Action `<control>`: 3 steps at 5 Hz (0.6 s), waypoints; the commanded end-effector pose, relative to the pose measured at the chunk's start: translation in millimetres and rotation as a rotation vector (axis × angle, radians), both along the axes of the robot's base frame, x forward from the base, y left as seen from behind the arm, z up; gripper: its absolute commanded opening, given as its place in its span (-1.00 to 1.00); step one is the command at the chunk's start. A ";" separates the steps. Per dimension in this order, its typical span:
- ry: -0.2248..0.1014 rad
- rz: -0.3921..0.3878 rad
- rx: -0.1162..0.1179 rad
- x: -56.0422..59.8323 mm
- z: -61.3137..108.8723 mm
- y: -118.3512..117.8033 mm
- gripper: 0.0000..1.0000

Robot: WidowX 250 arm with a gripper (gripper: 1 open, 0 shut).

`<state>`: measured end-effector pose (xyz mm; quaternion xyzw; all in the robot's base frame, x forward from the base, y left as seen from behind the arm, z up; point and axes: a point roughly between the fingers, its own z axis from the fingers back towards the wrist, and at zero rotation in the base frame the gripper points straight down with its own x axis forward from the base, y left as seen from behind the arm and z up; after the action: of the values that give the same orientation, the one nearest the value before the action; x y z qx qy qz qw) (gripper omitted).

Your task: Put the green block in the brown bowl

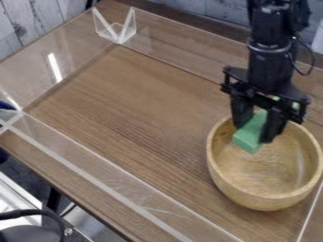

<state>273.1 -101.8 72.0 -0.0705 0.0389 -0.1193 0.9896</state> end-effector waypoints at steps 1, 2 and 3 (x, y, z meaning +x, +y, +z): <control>-0.033 -0.022 -0.017 1.5 5.2 -13.2 -1.00; -0.016 -0.037 -0.013 -1.6 -4.2 -17.6 -1.00; 0.003 -0.045 -0.004 -4.2 -19.3 -17.6 -1.00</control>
<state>264.9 -115.7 46.3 -0.0683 0.0567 -0.1371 0.9866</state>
